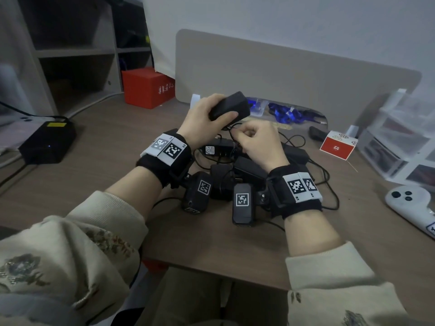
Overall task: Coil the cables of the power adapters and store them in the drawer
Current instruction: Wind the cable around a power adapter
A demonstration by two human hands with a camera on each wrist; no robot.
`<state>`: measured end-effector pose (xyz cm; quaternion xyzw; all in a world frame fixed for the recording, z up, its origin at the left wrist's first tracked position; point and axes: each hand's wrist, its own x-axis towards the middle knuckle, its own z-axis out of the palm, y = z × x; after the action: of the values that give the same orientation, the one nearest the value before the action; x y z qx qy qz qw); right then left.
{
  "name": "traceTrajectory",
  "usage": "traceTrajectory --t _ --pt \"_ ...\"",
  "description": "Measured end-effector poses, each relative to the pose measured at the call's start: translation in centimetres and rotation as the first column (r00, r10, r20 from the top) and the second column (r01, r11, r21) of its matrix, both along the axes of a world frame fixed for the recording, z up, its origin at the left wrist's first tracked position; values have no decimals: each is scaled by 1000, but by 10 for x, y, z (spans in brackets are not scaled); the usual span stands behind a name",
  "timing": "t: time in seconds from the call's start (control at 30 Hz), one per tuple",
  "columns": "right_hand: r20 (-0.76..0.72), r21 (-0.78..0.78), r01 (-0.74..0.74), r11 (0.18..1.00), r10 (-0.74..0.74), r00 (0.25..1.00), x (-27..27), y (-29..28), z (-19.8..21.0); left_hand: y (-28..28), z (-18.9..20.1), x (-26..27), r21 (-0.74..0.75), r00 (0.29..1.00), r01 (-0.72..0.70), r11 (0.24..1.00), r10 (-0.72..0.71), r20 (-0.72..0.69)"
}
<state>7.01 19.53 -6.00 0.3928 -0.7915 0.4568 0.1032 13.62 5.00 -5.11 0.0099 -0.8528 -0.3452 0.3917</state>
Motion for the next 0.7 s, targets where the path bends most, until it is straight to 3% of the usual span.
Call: traceTrajectory --t 0.17,0.37,0.5,0.57,0.7 --pt "-7 -55 -34 998 34 999 3 1 2 -11 1 3 -132 994 -90 987 98 57" --pt "6 -173 -68 983 70 998 2 7 7 -8 10 10 -236 980 20 971 28 195" --pt "8 -248 -68 966 72 997 2 15 13 -2 18 16 -95 902 217 972 -163 399" --pt "14 -258 -72 964 78 997 1 14 12 1 19 17 -2 857 242 970 -212 470" --pt "39 -305 -23 952 37 999 -3 13 12 3 22 19 386 819 222 895 -386 424"
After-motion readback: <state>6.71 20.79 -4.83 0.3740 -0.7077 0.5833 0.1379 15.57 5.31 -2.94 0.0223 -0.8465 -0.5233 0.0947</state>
